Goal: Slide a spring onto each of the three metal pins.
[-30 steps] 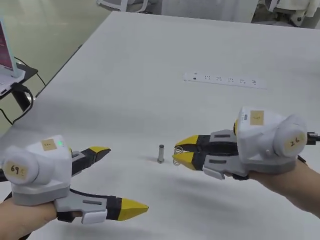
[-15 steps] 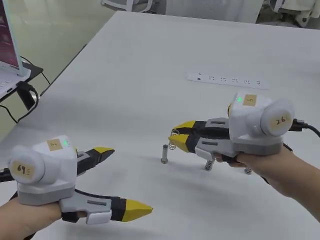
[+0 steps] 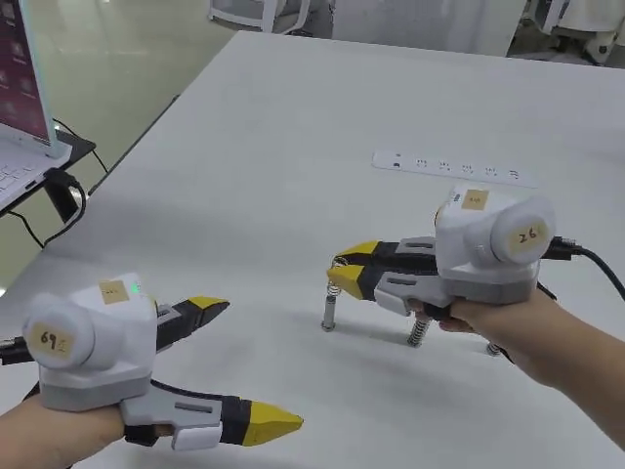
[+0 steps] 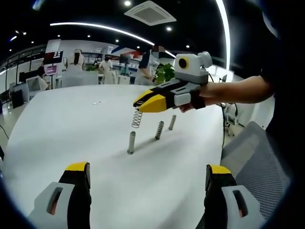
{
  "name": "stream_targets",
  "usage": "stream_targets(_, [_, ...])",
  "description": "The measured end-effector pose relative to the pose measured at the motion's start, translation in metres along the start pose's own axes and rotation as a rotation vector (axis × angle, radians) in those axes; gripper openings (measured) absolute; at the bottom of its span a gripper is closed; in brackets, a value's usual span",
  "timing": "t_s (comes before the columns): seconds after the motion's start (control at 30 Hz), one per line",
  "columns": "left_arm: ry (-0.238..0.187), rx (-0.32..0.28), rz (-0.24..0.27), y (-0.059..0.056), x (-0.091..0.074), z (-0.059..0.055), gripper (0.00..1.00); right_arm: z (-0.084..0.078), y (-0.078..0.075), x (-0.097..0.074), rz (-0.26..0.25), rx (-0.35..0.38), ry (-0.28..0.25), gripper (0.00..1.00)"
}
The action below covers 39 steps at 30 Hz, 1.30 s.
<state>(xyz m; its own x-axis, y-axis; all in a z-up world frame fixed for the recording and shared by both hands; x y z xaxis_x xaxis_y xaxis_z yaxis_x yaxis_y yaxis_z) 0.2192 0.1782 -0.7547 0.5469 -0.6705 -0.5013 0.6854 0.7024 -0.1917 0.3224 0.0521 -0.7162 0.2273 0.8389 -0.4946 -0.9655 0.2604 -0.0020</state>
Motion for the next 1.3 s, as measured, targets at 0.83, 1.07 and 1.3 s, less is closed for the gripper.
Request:
stream_targets(0.83, [0.005, -0.015, 0.008, 0.002, -0.003, -0.006, 0.98, -0.016, -0.002, 0.014, 0.005, 0.040, 0.042, 0.08])
stream_targets(1.07, [0.006, -0.020, 0.008, 0.001, -0.003, -0.007, 0.98, -0.023, -0.001, 0.019, 0.001, 0.041, 0.068, 0.08])
stream_targets(1.3, [0.011, -0.023, 0.005, 0.000, -0.003, -0.009, 0.98, -0.035, -0.002, 0.026, -0.015, 0.055, 0.117, 0.08])
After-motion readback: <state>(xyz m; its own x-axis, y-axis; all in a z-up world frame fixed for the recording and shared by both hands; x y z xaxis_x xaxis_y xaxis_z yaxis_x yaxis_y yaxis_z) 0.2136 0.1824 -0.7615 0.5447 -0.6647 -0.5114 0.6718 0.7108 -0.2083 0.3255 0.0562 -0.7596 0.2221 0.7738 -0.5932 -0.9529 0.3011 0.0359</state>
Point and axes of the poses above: the centre of the closed fingertips' face, and the gripper's own axes: x roughly forward along the fingers, y roughly to its left, z roughly out of its top, the point moved 6 cm from there along -x, roughly backward along the fingers, and after that the axes turned 7 degrees about y, right-handed, at the moved point
